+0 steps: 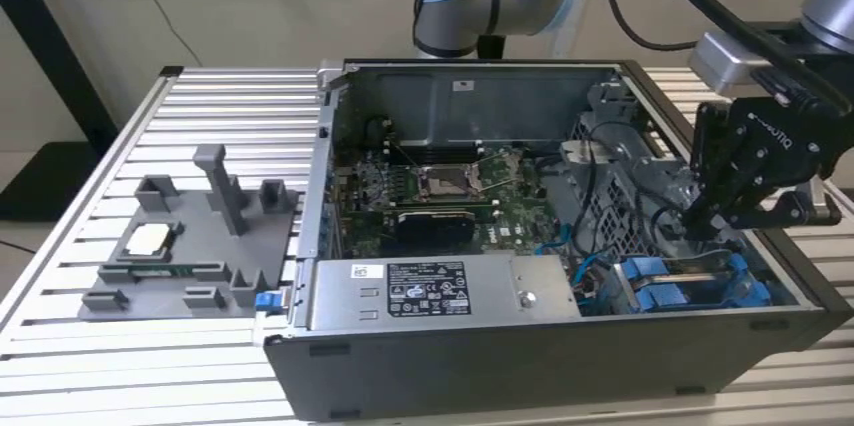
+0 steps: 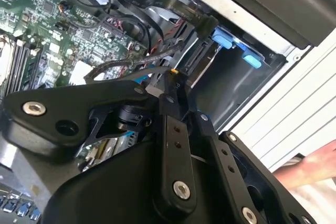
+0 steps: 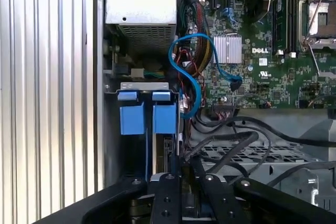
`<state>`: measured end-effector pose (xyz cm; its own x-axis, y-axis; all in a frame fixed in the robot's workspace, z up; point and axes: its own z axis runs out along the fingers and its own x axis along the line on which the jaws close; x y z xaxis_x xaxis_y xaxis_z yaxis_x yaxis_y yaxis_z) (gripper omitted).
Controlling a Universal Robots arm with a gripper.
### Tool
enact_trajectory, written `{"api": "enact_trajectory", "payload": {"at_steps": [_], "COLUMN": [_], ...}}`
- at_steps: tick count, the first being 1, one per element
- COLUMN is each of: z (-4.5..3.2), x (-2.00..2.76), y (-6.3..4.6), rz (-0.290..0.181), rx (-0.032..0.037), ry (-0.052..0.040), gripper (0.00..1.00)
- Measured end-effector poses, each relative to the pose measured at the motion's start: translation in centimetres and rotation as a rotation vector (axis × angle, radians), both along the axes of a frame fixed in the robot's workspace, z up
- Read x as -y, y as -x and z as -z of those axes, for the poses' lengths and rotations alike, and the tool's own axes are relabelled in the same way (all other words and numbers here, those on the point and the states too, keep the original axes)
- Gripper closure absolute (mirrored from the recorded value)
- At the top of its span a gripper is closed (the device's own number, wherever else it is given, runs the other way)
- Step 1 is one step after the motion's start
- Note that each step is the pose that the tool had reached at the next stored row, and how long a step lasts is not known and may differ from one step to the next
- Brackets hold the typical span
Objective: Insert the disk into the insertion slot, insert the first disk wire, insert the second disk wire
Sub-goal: 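Insert the first disk wire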
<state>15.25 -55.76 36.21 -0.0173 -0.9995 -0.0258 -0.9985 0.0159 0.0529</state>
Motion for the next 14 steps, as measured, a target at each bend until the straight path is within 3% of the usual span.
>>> {"api": "enact_trajectory", "payload": {"at_steps": [5,6,11,14], "z": [0.4,0.96,-1.17,-1.56], "x": [0.19,0.45,0.46,0.45], "y": [-0.4,-1.0,-1.0,-1.0], "rz": [0.0,0.0,0.0,0.0], "rx": [0.0,0.0,0.0,0.0], "ry": [0.0,0.0001,0.0002,-0.0001], "gripper": [0.81,0.81,0.81,0.81]}}
